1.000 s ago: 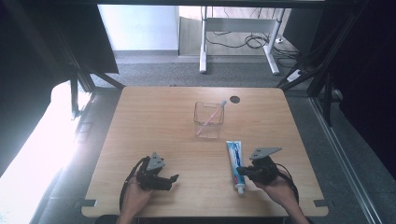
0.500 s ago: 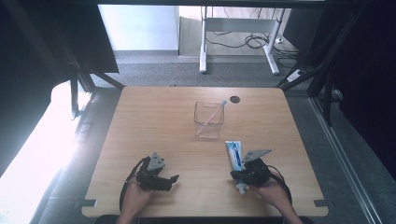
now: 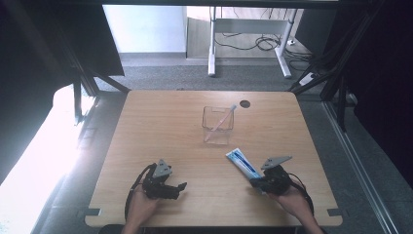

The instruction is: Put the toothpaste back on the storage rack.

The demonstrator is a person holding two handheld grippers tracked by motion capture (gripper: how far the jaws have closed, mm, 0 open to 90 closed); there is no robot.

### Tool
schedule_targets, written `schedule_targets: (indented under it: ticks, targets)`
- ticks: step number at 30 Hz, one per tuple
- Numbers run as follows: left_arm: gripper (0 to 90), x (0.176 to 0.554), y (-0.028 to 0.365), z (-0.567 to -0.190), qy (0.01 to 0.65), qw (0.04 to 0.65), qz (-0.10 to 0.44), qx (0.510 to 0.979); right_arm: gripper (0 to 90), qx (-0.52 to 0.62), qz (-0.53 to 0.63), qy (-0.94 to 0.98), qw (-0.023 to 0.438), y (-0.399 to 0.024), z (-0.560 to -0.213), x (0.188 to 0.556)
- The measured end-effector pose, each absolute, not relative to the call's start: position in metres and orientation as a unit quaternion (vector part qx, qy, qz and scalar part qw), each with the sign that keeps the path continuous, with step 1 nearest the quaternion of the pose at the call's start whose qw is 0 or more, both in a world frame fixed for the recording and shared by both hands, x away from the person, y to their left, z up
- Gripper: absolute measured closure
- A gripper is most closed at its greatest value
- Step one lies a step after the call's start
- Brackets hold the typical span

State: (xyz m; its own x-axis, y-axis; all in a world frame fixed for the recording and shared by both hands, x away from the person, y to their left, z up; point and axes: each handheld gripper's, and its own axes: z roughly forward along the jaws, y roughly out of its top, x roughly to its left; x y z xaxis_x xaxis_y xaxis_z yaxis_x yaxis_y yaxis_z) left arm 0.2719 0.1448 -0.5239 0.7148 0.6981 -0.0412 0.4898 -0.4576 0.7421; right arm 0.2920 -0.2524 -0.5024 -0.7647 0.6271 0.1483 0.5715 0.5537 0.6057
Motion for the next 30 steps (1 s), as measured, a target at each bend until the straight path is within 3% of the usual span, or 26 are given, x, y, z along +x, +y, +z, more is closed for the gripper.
schedule_targets:
  ticks: [9, 30]
  targets:
    - [13.9, 0.271, 0.146, -0.521, 0.354, 0.396, 0.133, 0.837, 84.8, 0.342, 0.317, 0.884, 0.039, -0.256, -0.497, 0.29]
    - [14.2, 0.271, 0.146, -0.522, 0.354, 0.395, 0.131, 0.838, 57.2, 0.349, 0.219, 0.909, 0.056, -0.247, -0.472, 0.318]
